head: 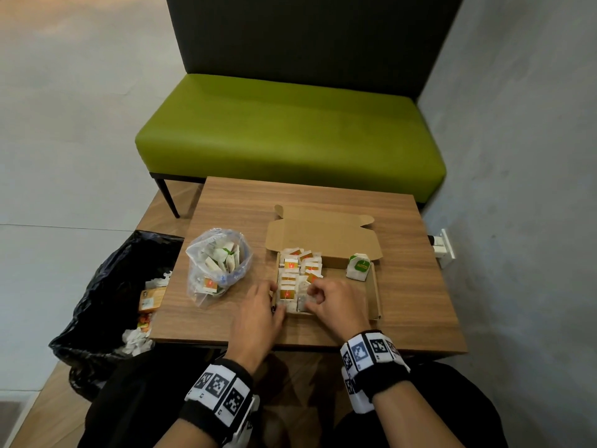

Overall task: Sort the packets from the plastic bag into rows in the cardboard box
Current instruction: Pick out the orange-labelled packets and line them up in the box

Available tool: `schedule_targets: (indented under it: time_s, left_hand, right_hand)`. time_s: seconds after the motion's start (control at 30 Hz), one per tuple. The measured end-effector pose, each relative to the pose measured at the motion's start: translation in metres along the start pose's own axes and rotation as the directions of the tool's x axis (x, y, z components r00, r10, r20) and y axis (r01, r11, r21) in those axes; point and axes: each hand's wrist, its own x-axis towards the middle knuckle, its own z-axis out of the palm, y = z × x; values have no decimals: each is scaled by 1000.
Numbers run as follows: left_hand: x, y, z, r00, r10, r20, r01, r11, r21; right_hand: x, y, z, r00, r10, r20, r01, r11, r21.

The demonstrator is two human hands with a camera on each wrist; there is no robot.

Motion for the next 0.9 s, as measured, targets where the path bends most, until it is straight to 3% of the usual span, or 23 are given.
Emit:
schedule_targets:
  time_s: [0.2,0.4,0.47,0.53,0.6,0.63,0.77,0.9]
  left_hand:
    - [0,-1,-2,1000,7,18,-7,1000,0]
    - [-2,3,-13,999,53,3,-53,997,56]
    - [-1,3,-27,990,99,-101,-87,990,114]
    - [5,-2,-45,948,133,-290,-64,970,236]
    - [17,-9,-65,898,74,-434,63,954,292]
    - [23,-13,-74,896,16,-445,126,949,288]
    - [44,-30,-90,948,-182,-260,251,931,264]
    - [45,-37,-92,969,-205,-140,229,956,184]
  right_hand:
    - [3,-1,5,998,59,7,-59,998,22]
    - [-14,13,-8,986,138,-96,-109,959,260]
    - [-22,14,-14,975,159,-154,-106,945,308]
    - [-28,15,-18,959,179,-219,-101,940,327]
    - [-31,13,-22,948,197,-251,-104,935,338]
    - [-33,13,-23,944,204,-260,-107,933,345]
    - [-34,-1,-25,935,195,-298,-72,923,378]
    - [-29,-25,-16,935,97,-341,31,936,350]
